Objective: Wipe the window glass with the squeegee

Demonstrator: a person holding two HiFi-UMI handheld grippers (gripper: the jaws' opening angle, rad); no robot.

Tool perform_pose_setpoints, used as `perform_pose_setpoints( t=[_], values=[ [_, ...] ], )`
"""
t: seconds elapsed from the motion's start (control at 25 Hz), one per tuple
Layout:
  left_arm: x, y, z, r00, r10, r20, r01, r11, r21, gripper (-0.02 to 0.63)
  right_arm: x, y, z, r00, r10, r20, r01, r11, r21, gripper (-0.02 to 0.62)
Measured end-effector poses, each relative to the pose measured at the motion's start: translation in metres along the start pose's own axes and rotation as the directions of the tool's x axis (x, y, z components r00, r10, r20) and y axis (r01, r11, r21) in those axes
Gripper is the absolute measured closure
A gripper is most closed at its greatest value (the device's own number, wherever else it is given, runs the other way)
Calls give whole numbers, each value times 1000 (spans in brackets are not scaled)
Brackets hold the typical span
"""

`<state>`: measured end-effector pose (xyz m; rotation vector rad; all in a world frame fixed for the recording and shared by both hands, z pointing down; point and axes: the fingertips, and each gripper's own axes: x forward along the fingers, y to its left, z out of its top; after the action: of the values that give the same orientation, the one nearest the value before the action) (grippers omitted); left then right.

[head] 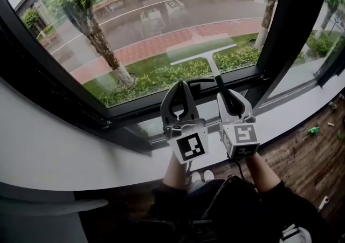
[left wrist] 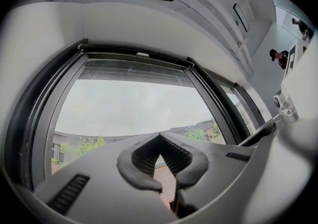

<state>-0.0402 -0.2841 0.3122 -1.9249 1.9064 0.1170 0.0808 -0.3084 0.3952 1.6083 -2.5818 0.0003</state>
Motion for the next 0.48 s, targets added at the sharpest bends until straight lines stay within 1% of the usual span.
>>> perform_pose_setpoints(
  t=[0.28, 0.48],
  values=[
    [-5, -1, -15, 999, 13, -39, -14, 1000, -5, 606, 2, 0, -29, 997, 10, -77, -9, 1000, 11, 500],
    [-8, 2, -21, 998, 36, -57, -37, 999, -13, 606, 3, 0, -44, 994, 14, -110, -17, 1000, -24, 500]
  ],
)
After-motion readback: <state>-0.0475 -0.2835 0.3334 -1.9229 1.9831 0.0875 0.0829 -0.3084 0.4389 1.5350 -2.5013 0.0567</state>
